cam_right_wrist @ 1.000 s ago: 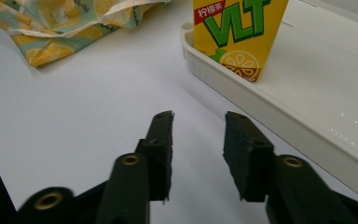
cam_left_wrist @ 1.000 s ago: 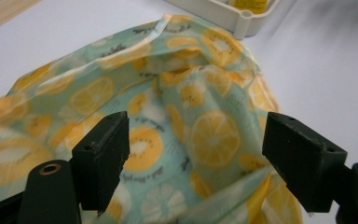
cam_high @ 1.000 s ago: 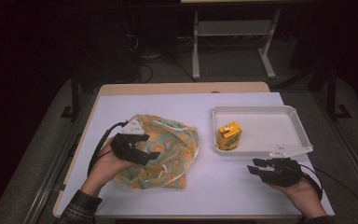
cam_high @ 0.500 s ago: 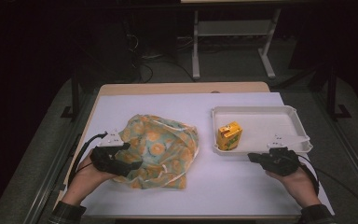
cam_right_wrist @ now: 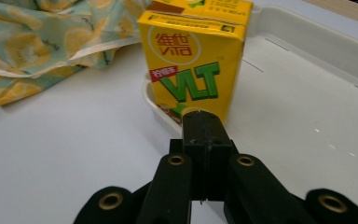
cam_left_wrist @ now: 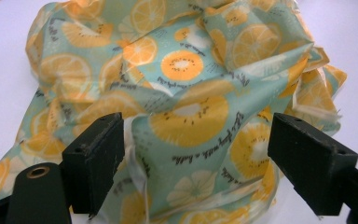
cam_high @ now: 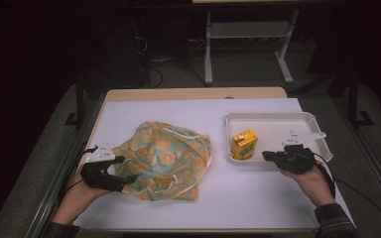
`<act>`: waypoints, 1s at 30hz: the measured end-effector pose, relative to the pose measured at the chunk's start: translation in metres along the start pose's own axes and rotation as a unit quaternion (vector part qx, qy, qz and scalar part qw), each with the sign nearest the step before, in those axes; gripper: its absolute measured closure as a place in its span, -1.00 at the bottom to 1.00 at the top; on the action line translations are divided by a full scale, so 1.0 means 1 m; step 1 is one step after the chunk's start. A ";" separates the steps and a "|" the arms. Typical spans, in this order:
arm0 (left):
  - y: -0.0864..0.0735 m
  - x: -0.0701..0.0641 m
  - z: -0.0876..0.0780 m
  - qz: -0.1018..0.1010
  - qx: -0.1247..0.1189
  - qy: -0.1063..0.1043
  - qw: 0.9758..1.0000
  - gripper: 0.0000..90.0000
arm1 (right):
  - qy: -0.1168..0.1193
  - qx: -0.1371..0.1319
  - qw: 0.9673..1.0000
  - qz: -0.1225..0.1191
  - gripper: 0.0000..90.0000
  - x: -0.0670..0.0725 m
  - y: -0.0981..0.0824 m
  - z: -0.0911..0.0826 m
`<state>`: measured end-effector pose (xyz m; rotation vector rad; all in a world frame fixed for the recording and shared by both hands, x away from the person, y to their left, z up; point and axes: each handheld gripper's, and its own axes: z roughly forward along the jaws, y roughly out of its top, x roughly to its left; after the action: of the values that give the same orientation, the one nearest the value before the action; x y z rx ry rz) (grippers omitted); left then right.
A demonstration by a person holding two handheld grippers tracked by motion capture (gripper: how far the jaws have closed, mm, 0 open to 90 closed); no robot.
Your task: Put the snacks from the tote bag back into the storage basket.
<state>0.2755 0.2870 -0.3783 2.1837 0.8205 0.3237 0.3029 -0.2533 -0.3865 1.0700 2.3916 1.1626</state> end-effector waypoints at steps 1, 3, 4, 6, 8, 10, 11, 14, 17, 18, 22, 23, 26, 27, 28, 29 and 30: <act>-0.002 0.001 -0.001 -0.002 -0.002 0.002 1.000 -0.59 | -0.001 -0.001 1.000 0.003 1.00 -0.001 0.001 0.001; -0.006 0.003 -0.003 -0.001 0.000 0.006 1.000 -0.59 | -0.004 0.000 1.000 0.005 1.00 -0.004 0.002 0.002; -0.008 0.005 -0.003 0.002 0.000 0.010 1.000 -0.59 | -0.006 0.000 1.000 0.005 1.00 -0.006 0.003 0.003; -0.013 0.007 -0.004 -0.003 0.001 0.016 1.000 -0.59 | -0.010 -0.003 1.000 0.007 1.00 -0.009 0.004 0.004; -0.017 0.010 -0.006 -0.006 0.003 0.019 1.000 -0.59 | -0.014 -0.003 1.000 0.009 1.00 -0.013 0.005 0.005; -0.022 0.013 -0.007 -0.012 0.003 0.023 1.000 -0.59 | -0.017 -0.004 1.000 0.014 1.00 -0.017 0.006 0.006; -0.024 0.014 -0.007 -0.015 0.002 0.026 1.000 -0.59 | -0.019 -0.005 1.000 0.019 1.00 -0.019 0.007 0.006; -0.030 0.017 -0.008 -0.017 -0.001 0.030 0.999 -0.59 | -0.018 -0.007 1.000 0.018 1.00 -0.025 0.008 0.009; -0.035 0.019 -0.008 -0.018 0.002 0.036 0.999 -0.59 | -0.016 -0.006 1.000 0.021 1.00 -0.028 0.009 0.013; -0.037 0.020 -0.009 -0.018 0.002 0.037 0.999 -0.59 | -0.014 -0.007 1.000 0.021 1.00 -0.029 0.010 0.015; -0.040 0.022 -0.010 -0.024 -0.002 0.039 0.999 -0.59 | -0.010 -0.002 1.000 0.023 1.00 -0.035 0.011 0.023; -0.040 0.023 -0.010 -0.025 -0.002 0.038 0.999 -0.59 | -0.007 -0.003 1.000 0.021 1.00 -0.037 0.011 0.026; -0.042 0.024 -0.009 -0.028 0.000 0.038 0.999 -0.59 | -0.003 0.000 1.000 0.020 1.00 -0.040 0.012 0.032; -0.042 0.024 -0.009 -0.029 0.001 0.038 0.999 -0.59 | -0.001 0.001 1.000 0.018 1.00 -0.041 0.012 0.034; -0.043 0.024 -0.008 -0.032 0.000 0.039 0.999 -0.59 | 0.001 -0.001 1.000 0.015 1.00 -0.042 0.013 0.035; -0.044 0.025 -0.008 -0.031 0.001 0.039 0.999 -0.59 | 0.006 -0.001 1.000 0.011 1.00 -0.042 0.015 0.038; -0.044 0.025 -0.007 -0.032 0.002 0.039 0.999 -0.59 | 0.006 -0.001 1.000 0.011 1.00 -0.042 0.015 0.038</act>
<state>0.2710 0.3296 -0.4066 2.1553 0.9335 0.3761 0.3592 -0.2561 -0.4020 1.0949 2.3936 1.1805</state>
